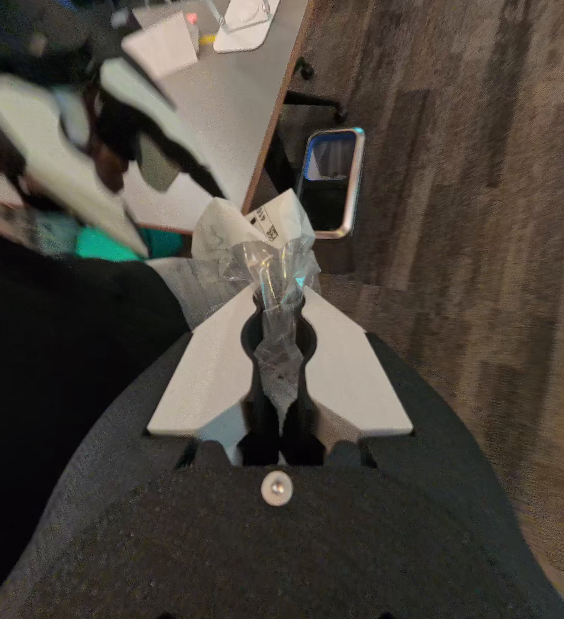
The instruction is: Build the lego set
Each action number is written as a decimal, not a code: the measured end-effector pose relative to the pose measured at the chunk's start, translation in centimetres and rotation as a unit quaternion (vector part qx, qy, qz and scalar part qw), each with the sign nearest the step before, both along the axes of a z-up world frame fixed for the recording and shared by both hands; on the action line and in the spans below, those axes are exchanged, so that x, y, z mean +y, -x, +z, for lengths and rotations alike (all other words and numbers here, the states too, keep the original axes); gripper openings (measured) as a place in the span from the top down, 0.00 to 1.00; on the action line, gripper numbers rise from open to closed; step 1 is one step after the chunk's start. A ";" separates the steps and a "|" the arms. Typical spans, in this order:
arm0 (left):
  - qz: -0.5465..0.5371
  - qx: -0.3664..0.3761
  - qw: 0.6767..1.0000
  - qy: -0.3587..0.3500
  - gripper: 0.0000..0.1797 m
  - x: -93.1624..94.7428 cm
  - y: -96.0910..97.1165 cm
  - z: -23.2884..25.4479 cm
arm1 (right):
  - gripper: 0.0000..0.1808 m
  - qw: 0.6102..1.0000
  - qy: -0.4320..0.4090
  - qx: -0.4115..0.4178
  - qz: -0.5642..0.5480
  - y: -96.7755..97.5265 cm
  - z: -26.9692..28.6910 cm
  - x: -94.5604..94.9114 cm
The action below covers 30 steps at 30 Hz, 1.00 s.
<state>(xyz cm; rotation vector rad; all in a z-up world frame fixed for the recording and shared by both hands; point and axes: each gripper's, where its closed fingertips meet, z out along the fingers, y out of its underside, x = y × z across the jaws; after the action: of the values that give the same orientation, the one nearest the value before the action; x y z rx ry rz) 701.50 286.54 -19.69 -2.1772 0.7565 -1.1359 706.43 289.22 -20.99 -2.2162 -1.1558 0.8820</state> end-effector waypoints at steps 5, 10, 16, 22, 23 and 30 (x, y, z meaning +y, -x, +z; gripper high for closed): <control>0.084 0.170 0.963 -0.190 0.48 8.5 0.8 -0.7 | 0.94 0.979 0.192 0.070 0.025 5.2 0.1 8.7; 0.177 0.281 0.905 -0.264 0.38 18.1 5.5 -1.6 | 0.94 0.968 0.202 -0.010 0.147 11.0 -2.7 15.9; 0.322 0.291 0.880 -0.194 0.52 24.9 12.6 -4.0 | 0.95 0.912 0.294 -0.016 0.285 19.0 -1.9 19.9; 0.435 0.288 0.846 -0.109 0.79 25.9 17.9 -7.1 | 0.89 0.845 0.374 -0.054 0.379 23.5 -4.0 21.1; 0.458 0.282 0.838 -0.091 0.82 25.5 18.8 -7.7 | 0.84 0.829 0.394 -0.062 0.392 24.2 -4.2 20.9; 0.617 0.287 0.733 -0.018 0.82 23.9 24.3 -10.3 | 0.90 0.740 0.405 -0.111 0.526 29.1 -7.0 20.0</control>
<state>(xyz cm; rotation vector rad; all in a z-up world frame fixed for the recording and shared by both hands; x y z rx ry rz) 677.24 310.48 -30.03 -2.2408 -0.5203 0.2570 677.34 309.23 -28.01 -2.1406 -2.6558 1.8708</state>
